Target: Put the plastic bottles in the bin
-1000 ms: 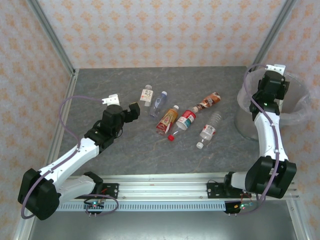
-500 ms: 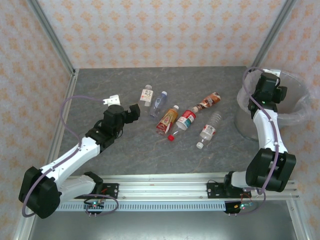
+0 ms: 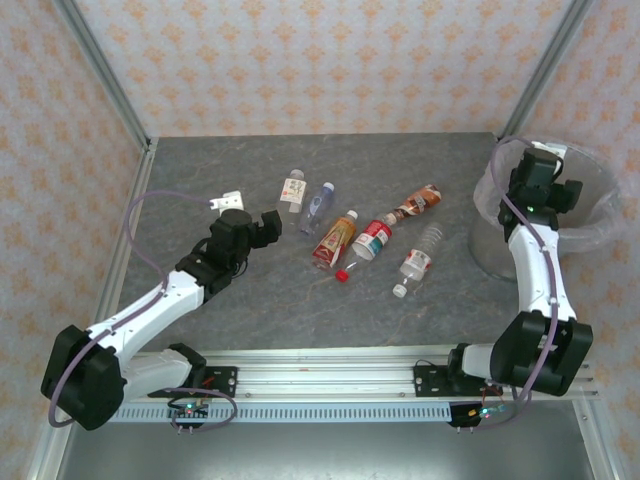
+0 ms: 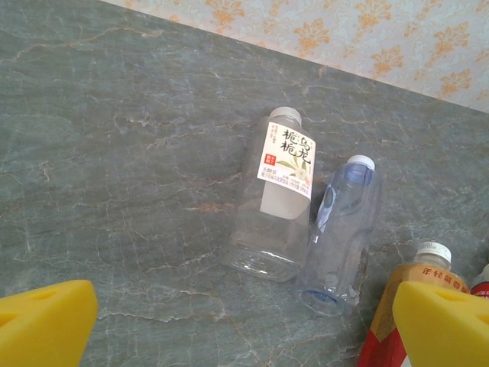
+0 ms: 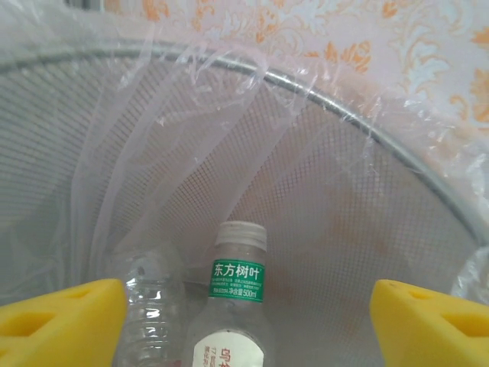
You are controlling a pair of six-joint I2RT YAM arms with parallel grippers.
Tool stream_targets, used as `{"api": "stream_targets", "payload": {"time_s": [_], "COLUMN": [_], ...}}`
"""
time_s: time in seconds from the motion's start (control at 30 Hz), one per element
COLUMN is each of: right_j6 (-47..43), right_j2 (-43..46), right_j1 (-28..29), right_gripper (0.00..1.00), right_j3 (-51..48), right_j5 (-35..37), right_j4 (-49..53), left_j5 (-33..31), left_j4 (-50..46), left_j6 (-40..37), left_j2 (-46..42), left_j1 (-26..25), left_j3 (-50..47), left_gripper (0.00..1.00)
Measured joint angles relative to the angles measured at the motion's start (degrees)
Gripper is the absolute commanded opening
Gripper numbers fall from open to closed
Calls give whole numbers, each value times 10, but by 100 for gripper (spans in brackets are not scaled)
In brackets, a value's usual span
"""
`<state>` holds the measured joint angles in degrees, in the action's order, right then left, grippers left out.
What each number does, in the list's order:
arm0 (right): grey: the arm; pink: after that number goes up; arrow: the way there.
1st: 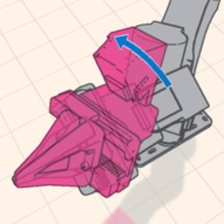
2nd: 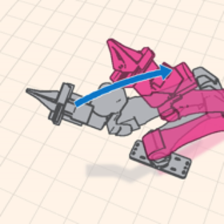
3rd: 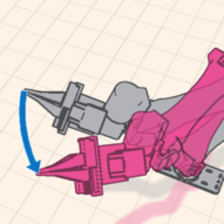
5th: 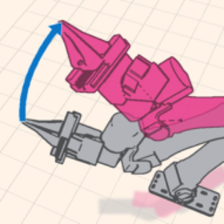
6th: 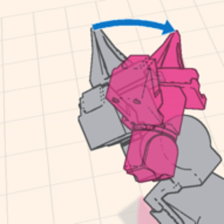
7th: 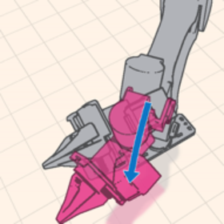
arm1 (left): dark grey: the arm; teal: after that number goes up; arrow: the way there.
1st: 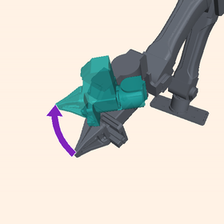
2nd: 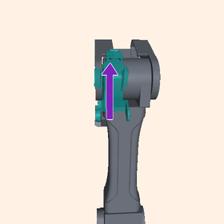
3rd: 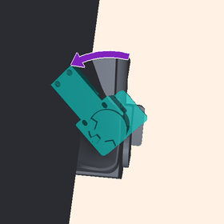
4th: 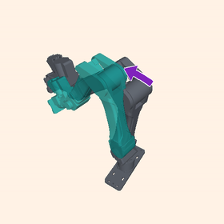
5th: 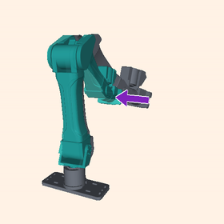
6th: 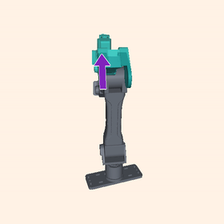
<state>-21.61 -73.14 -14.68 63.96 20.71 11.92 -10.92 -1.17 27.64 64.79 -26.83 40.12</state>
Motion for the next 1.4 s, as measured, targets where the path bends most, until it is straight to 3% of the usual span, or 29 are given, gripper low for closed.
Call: {"api": "stream_targets", "payload": {"time_s": [0.1,0.2,0.67,1.03,1.23,1.4], "right_j6": [23,49,179,251,257,296], "right_j2": [22,37,88,71,14,3], "right_j1": [0,0,42,201,303,349], "right_gripper": [89,99,99,99,99,99], "right_j3": [8,25,89,138,166,136], "right_j5": [-19,-43,-217,-310,-259,-230], "right_j4": [20,40,115,191,251,273], "left_j5": [0,0,17,60,80,92], "left_j4": [-1,-5,-16,-18,-30,-47], "left_j6": [0,0,24,65,85,94], "left_j2": [4,8,35,68,91,91], "left_j1": [1,3,7,13,17,17], "left_j3": [0,3,23,39,70,79], "left_gripper": [100,100,100,100,100,100]}}
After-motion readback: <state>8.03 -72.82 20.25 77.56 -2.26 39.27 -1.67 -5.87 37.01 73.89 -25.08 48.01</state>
